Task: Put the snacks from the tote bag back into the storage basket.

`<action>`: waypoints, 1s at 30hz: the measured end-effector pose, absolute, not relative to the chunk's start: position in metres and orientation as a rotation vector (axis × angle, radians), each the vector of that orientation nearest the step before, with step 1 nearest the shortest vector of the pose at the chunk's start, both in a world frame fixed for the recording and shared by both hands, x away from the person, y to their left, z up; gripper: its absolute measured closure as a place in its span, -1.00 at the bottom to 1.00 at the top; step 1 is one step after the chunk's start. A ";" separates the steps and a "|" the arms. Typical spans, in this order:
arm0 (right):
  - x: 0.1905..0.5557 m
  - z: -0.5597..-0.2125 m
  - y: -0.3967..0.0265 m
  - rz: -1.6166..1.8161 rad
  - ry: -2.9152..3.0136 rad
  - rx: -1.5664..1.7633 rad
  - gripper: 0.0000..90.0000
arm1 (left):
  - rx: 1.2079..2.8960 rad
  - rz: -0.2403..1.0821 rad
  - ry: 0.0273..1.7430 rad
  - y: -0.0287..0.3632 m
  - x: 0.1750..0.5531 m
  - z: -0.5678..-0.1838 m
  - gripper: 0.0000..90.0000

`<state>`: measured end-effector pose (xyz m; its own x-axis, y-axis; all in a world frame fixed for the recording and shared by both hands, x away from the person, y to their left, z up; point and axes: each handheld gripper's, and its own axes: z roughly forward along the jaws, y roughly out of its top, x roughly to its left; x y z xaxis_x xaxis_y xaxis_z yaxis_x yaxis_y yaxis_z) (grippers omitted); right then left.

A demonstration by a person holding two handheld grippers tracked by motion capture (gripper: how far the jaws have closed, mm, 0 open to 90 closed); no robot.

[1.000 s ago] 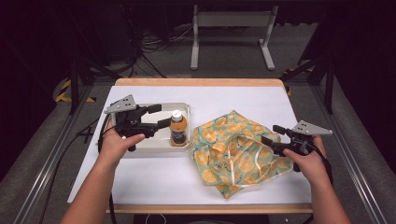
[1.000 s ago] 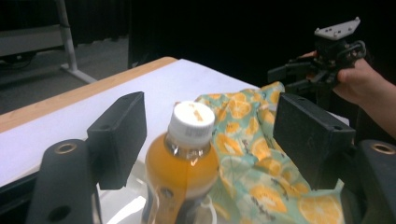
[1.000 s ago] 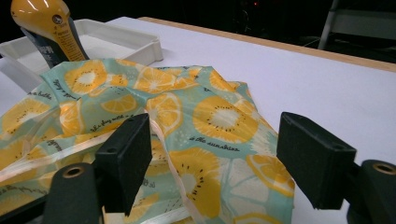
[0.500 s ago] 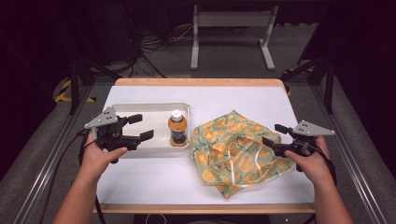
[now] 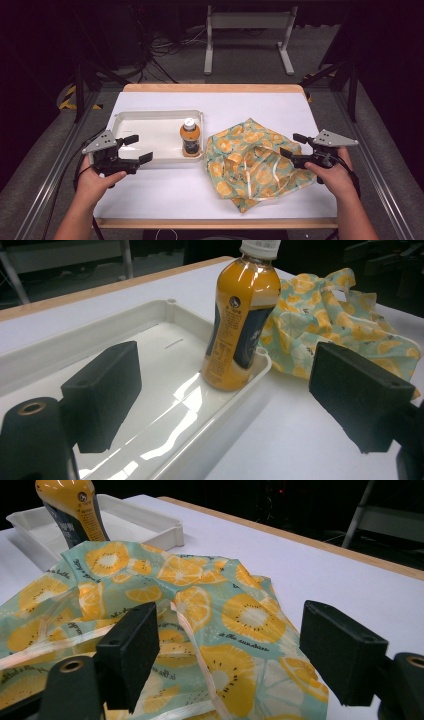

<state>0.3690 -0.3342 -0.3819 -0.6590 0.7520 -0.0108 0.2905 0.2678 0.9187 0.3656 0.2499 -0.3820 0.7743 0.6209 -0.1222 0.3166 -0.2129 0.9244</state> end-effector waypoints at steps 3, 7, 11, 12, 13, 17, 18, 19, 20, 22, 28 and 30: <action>0.369 -0.383 -0.334 1.376 2.100 0.937 -0.45 | 1.821 0.329 0.727 0.250 0.364 -0.389 -0.71; 0.369 -0.385 -0.334 1.378 2.100 0.938 -0.45 | 1.813 0.333 0.733 0.249 0.362 -0.394 -0.70; 0.371 -0.389 -0.334 1.384 2.108 0.942 -0.45 | 1.803 0.352 0.747 0.251 0.360 -0.400 -0.69; 0.371 -0.390 -0.333 1.377 2.112 0.940 -0.45 | 1.800 0.356 0.750 0.252 0.359 -0.402 -0.69; 0.372 -0.391 -0.333 1.380 2.113 0.939 -0.45 | 1.796 0.353 0.758 0.252 0.358 -0.404 -0.68; 0.374 -0.395 -0.334 1.380 2.119 0.938 -0.45 | 1.804 0.365 0.773 0.251 0.357 -0.414 -0.66; 0.374 -0.396 -0.334 1.380 2.120 0.941 -0.45 | 1.806 0.366 0.773 0.250 0.357 -0.416 -0.66; 0.374 -0.396 -0.334 1.380 2.120 0.941 -0.45 | 1.806 0.366 0.773 0.250 0.357 -0.416 -0.66; 0.374 -0.398 -0.334 1.381 2.122 0.940 -0.45 | 1.797 0.339 0.786 0.250 0.357 -0.422 -0.66; 0.375 -0.399 -0.335 1.386 2.117 0.941 -0.45 | 1.792 0.336 0.797 0.250 0.357 -0.427 -0.66; 0.376 -0.402 -0.336 1.384 2.124 0.940 -0.45 | 1.764 0.340 0.822 0.251 0.354 -0.437 -0.62; 0.376 -0.404 -0.336 1.387 2.131 0.936 -0.45 | 1.770 0.332 0.819 0.250 0.352 -0.437 -0.62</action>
